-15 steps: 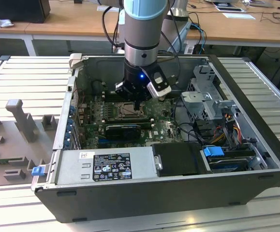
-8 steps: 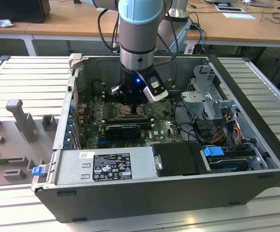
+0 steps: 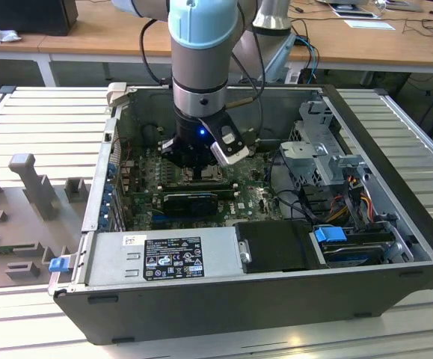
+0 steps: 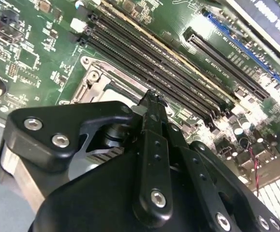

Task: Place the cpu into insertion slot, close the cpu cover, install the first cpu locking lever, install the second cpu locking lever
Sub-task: 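Install the second cpu locking lever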

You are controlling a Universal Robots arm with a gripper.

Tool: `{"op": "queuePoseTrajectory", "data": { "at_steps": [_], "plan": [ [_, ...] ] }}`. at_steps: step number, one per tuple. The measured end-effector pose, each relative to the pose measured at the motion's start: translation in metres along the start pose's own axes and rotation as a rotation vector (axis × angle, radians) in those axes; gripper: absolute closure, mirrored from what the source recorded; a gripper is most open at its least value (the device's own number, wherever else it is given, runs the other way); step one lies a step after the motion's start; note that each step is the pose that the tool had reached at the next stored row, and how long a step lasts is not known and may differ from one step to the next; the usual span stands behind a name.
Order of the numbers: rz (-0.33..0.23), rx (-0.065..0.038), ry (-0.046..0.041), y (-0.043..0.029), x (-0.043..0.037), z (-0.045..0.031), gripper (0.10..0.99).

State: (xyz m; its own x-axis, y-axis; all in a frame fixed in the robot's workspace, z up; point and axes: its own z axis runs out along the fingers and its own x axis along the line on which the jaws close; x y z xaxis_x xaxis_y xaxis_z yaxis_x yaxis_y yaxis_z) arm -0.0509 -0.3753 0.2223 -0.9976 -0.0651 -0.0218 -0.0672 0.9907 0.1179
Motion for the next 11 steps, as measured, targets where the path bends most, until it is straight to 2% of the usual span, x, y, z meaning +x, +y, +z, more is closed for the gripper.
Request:
{"op": "queuePoseTrajectory", "data": {
  "at_steps": [2, 5, 7, 11],
  "plan": [
    [0.0, -0.002, -0.0002, -0.0009, 0.0015, 0.0043, 0.98],
    [0.0, -0.031, -0.0021, -0.0042, 0.0083, 0.0044, 0.98],
    [0.001, -0.042, -0.0029, -0.0065, 0.013, 0.0042, 0.98],
    [0.001, -0.055, -0.0037, -0.0099, 0.0194, 0.004, 0.98]
  ]
}}
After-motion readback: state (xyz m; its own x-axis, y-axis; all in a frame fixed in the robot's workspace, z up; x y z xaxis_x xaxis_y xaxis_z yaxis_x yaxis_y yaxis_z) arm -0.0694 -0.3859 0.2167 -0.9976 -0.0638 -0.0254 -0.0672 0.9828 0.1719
